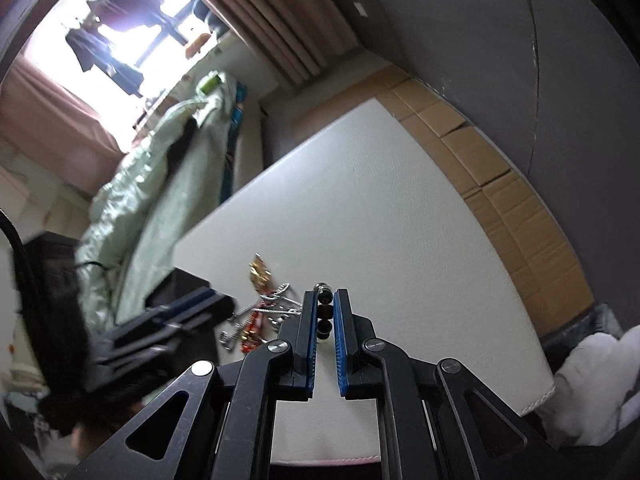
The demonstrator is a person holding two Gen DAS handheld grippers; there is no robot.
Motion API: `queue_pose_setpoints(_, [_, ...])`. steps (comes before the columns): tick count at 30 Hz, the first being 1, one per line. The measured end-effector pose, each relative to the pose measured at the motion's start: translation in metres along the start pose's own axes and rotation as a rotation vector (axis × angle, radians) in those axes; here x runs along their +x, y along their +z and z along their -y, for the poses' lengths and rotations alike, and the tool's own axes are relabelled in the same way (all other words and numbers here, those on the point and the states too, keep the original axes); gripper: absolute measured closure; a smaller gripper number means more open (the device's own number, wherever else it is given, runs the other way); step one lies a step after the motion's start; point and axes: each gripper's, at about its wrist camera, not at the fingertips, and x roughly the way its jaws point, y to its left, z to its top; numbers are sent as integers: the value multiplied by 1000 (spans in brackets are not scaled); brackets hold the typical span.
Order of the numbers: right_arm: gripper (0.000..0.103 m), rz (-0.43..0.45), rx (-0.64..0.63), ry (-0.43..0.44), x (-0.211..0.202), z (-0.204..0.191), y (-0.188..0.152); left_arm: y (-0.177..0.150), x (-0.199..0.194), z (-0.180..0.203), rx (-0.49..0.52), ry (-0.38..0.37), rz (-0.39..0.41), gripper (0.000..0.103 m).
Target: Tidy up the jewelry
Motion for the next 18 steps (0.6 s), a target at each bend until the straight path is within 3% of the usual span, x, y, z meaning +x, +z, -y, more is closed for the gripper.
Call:
queue_pose_setpoints(12, [94,106,77,72,-23,9,-1,-13,32,34,178,29,-51,65])
queue_pose_setpoints(18, [94,172,65,120,-40,-4,5,-18,30,30,173,29,-49,65])
